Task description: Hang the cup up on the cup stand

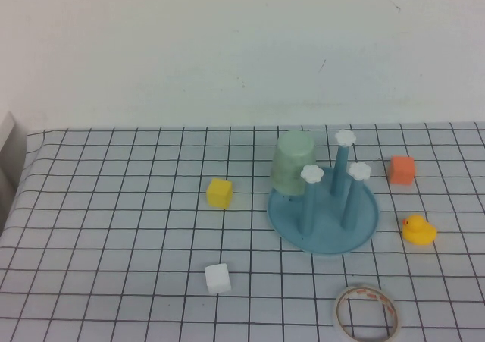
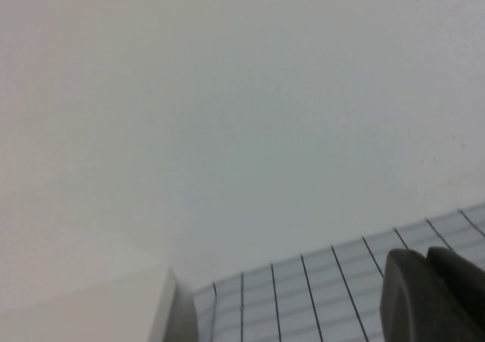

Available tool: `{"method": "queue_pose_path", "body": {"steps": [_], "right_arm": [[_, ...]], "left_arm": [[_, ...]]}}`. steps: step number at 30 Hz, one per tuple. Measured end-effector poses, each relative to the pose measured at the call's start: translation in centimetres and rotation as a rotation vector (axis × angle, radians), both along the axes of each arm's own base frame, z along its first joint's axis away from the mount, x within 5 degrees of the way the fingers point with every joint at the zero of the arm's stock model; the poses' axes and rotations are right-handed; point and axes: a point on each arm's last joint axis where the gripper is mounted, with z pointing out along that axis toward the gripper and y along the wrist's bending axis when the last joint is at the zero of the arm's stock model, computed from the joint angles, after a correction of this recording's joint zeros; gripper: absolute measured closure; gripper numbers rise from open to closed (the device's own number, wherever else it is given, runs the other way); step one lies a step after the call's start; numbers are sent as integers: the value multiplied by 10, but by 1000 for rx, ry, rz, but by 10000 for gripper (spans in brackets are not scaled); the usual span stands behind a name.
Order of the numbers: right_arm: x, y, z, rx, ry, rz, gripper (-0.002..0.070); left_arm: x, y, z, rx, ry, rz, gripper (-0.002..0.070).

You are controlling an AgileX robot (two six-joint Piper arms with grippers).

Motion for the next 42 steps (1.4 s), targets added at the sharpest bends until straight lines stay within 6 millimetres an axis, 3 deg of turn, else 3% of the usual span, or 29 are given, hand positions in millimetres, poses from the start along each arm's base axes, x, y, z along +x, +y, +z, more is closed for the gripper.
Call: {"method": "queue_pose_path", "body": {"steps": [6, 13, 26, 42], "right_arm": [[0, 0, 0, 0, 0, 0, 678], [0, 0, 0, 0, 0, 0, 678], [0, 0, 0, 1, -1, 0, 678], [0, 0, 0, 1, -1, 0, 678]], "left_arm": [[6, 0, -41, -13, 157, 0, 676], [3, -2, -59, -38, 368, -20, 676], [2, -2, -60, -258, 408, 14, 676], [2, 1, -60, -239, 405, 39, 676]]}}
